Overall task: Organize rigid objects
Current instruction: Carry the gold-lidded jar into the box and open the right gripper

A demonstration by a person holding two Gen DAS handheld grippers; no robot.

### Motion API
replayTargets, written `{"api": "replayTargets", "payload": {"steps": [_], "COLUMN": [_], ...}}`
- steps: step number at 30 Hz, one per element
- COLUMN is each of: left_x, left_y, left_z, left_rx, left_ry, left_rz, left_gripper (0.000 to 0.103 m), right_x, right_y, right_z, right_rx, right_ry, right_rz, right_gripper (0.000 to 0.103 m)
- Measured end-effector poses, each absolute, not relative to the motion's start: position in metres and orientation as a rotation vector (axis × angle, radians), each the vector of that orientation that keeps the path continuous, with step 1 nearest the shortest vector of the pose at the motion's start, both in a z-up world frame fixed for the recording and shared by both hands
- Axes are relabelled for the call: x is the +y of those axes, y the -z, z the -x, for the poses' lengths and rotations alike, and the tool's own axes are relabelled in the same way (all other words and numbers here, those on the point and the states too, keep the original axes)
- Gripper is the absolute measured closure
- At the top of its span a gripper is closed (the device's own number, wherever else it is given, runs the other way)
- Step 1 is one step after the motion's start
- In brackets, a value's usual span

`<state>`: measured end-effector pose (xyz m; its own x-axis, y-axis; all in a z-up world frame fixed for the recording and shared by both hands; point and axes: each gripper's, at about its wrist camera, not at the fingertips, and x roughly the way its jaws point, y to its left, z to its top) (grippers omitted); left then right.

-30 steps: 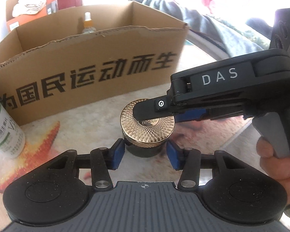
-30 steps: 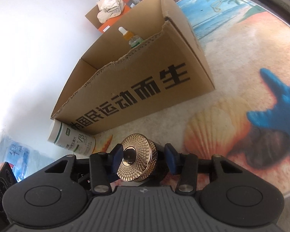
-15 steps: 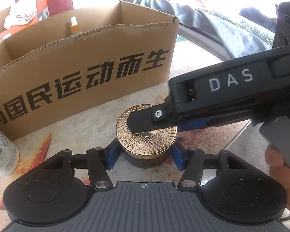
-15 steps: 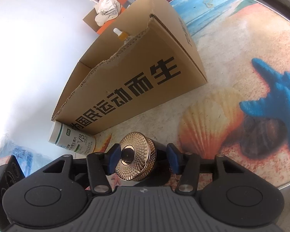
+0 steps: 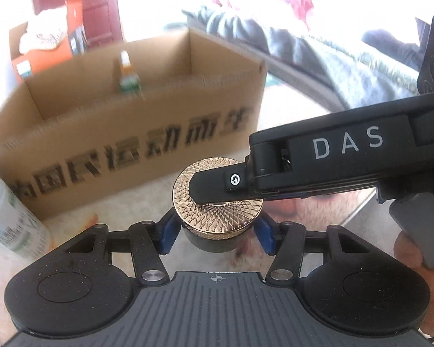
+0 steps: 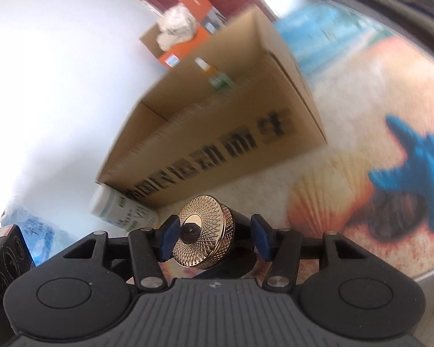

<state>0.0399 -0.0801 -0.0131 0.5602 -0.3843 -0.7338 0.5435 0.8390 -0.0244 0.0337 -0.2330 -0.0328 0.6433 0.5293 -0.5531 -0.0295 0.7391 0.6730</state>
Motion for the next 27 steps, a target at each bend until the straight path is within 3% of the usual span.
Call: {"api": "replayTargets", "payload": {"steps": [13, 19, 27], "left_x": [-0.059, -0.056, -0.066], "left_y": [-0.081, -0.072, -0.026], "left_z": [-0.083, -0.154, -0.214], "left_rx": [0.614, 0.769, 0.985], "left_ry": [0.474, 0.467, 0.407], "left_rz": [-0.141, -0.029, -0.013], "left_gripper": [0.048, 0.048, 0.048], "right_x": [-0.211, -0.204, -0.202], "right_y": [-0.077, -0.082, -0.033], "right_z": [-0.081, -0.147, -0.223], "right_rx": [0.602, 0.694, 0.941], "right_ry": [-0.468, -0.463, -0.439], "right_rz": [-0.471, -0.412, -0.411], "right_gripper": [0.046, 0.046, 0.045]}}
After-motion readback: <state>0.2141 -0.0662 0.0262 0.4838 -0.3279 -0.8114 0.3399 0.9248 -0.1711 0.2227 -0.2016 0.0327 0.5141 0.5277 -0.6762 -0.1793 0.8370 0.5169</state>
